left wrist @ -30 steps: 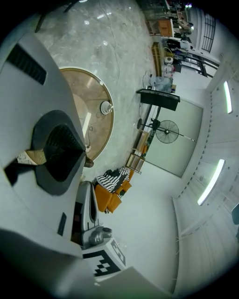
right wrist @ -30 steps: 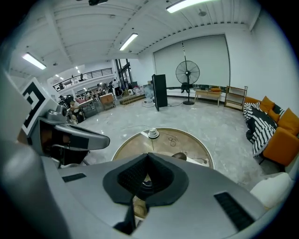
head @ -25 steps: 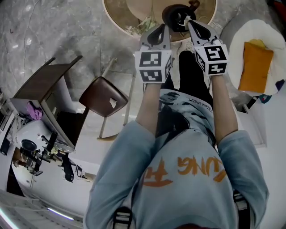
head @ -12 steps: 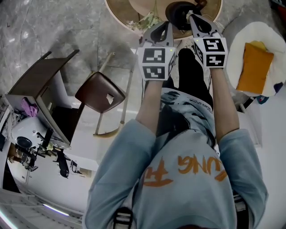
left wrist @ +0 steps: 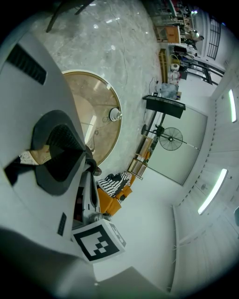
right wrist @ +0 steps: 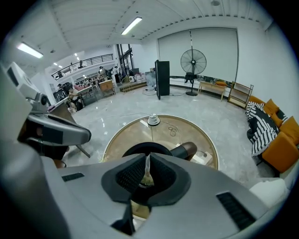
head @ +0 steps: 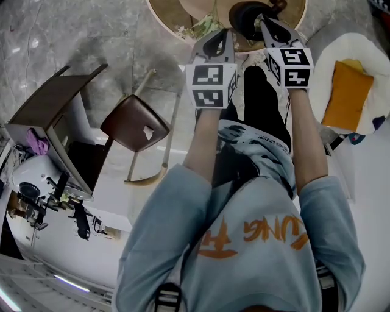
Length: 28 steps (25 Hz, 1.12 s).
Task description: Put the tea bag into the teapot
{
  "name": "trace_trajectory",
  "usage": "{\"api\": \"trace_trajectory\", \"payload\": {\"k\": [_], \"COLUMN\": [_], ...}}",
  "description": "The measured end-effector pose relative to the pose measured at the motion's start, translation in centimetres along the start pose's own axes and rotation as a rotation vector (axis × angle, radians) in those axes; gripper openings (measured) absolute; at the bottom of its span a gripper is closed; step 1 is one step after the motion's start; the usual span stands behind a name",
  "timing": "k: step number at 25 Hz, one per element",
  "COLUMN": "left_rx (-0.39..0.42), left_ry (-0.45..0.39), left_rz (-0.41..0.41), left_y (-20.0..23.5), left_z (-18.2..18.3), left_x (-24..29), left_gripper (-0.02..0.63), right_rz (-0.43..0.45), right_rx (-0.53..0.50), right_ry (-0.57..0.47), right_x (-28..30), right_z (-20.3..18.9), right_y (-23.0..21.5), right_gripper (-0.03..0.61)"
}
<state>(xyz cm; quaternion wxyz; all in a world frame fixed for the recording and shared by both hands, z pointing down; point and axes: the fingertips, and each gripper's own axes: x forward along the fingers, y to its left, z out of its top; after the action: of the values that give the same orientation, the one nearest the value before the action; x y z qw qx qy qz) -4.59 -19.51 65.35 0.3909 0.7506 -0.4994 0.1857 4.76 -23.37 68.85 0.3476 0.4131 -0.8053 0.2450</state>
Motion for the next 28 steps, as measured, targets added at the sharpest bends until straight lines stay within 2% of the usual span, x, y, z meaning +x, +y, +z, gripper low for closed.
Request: {"api": "trace_trajectory", "payload": {"k": [8, 15, 19, 23, 28], "left_rx": [0.002, 0.025, 0.039, 0.009, 0.055], "left_ry": [0.007, -0.026, -0.067, -0.129, -0.236], "left_rz": [-0.001, -0.014, -0.022, 0.004, -0.011], "left_y": [-0.2, -1.3, -2.1, -2.0, -2.9], "left_z": [-0.7, 1.3, 3.8, 7.1, 13.1], "left_x": [-0.3, -0.7, -1.1, -2.5, -4.8], "left_gripper": [0.025, 0.025, 0.025, 0.025, 0.025], "right_rz": [-0.014, -0.068, -0.114, -0.162, -0.179], "right_rx": [0.037, 0.104, 0.167, 0.231, 0.283], "right_ry": [-0.037, -0.078, -0.122, -0.184, -0.285], "right_x": [-1.1, -3.8, -5.8, -8.6, -12.2], "right_z": [0.3, 0.8, 2.0, 4.1, 7.6], "right_y": [-0.2, -1.5, -2.6, -3.6, -4.0], "right_gripper": [0.066, 0.064, 0.046, 0.018, 0.013]}}
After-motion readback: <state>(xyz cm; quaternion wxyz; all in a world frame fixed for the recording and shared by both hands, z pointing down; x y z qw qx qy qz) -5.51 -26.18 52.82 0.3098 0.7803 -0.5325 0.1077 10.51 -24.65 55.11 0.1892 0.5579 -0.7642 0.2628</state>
